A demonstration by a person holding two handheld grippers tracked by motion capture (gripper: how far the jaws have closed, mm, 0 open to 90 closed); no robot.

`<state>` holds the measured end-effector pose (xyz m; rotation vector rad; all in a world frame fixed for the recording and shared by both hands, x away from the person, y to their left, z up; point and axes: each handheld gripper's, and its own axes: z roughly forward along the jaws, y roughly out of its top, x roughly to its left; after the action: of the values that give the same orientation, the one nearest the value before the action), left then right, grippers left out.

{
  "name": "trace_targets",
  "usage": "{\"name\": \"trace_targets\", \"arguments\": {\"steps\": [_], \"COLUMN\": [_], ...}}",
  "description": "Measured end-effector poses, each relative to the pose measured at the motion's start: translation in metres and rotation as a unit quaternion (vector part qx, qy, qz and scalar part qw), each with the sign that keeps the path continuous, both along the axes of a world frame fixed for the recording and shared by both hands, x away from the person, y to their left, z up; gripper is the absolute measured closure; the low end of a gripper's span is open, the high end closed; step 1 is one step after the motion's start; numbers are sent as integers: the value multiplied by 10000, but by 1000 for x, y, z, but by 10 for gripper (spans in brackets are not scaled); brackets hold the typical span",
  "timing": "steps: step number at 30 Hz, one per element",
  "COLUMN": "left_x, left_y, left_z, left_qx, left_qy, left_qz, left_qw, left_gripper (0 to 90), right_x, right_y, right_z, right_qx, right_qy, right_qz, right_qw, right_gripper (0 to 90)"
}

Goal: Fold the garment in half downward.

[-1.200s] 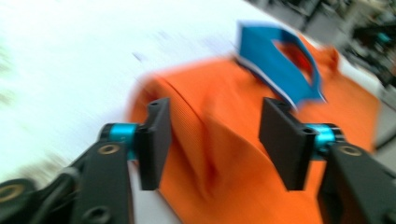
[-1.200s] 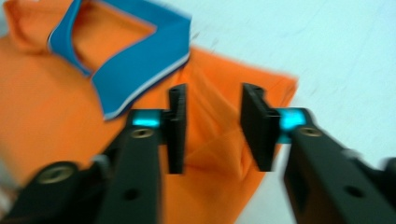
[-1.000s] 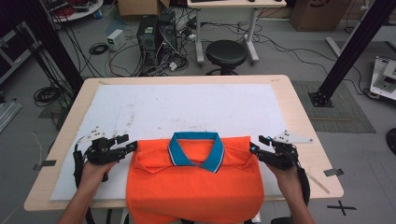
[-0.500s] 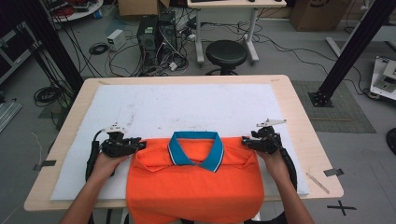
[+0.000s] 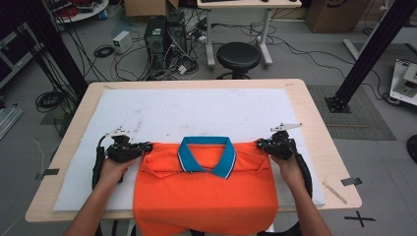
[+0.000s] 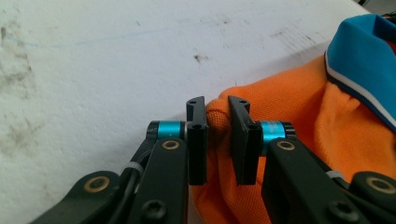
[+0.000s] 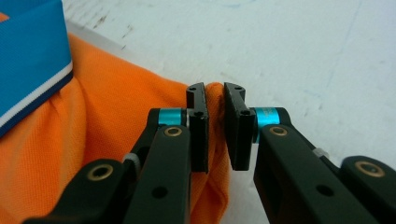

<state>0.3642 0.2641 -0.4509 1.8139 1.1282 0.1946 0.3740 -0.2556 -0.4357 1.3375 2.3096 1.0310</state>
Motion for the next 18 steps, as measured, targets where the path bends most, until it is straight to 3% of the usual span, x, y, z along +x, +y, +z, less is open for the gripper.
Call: {"name": "trace_targets", "arguments": {"steps": [5,11,18], "left_x": [15,36,60], "left_y": [-4,-9,-11], "left_z": [11,20,25], "left_qx": [24,8,-200], "left_qy": [-62,-131,-223], "left_qz": [87,182,354], "left_qw": [9999,9997,9989], "left_gripper": [783,783,783], "right_x": [11,32,57], "right_y": [2,2,2], "right_z": [8,21,29], "right_qx": [-189,-215,-352], "right_qy": [-188,-299,-435], "right_qz": [-91,-256,-377], "right_qw": [9996,9990,9977], "right_gripper": [819,819,818]}}
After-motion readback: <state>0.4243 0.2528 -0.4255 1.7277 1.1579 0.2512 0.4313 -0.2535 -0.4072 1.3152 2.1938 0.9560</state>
